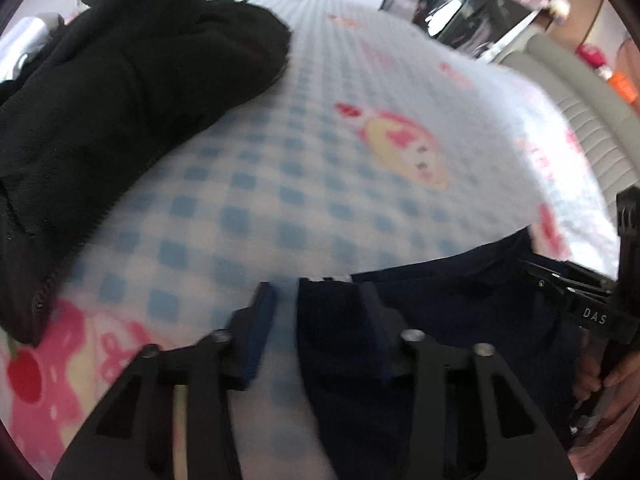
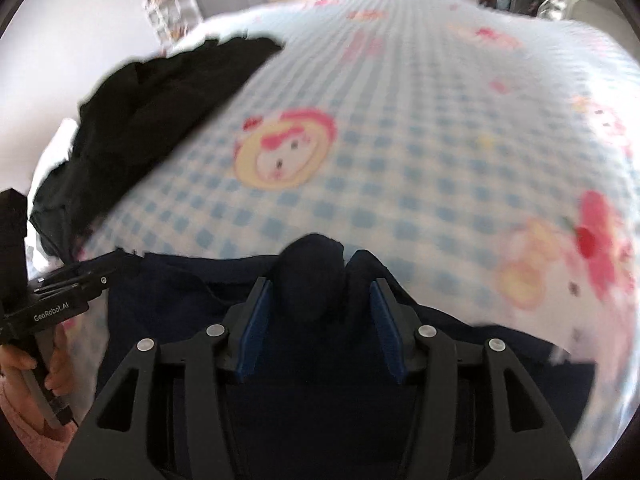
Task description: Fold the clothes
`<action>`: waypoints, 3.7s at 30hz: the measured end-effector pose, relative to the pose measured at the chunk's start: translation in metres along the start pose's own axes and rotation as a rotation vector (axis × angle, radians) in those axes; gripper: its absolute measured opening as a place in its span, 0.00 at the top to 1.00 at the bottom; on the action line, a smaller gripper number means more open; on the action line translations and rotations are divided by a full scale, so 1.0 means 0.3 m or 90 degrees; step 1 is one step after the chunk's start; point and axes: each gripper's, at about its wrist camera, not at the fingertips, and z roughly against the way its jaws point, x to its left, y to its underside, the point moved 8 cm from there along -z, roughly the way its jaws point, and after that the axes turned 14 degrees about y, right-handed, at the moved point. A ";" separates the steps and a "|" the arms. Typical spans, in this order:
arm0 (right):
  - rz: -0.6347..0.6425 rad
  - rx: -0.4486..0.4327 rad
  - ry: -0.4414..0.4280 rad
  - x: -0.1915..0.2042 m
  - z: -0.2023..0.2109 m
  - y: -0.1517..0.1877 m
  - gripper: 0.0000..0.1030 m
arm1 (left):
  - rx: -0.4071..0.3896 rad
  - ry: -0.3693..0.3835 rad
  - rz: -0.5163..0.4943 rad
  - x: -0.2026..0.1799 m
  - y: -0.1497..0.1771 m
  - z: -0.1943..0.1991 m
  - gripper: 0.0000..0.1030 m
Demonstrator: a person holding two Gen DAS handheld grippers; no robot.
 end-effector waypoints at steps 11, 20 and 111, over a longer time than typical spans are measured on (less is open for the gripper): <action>-0.090 -0.063 -0.070 -0.054 0.051 -0.064 0.93 | -0.088 0.008 0.000 0.020 -0.062 0.094 0.93; -0.186 0.015 -0.085 -0.091 -0.109 -0.056 0.85 | -0.062 0.063 0.086 0.108 -0.034 0.060 0.89; -0.176 -0.005 0.118 -0.663 0.293 0.357 0.45 | 0.204 0.133 -0.219 -0.802 0.222 -0.128 0.68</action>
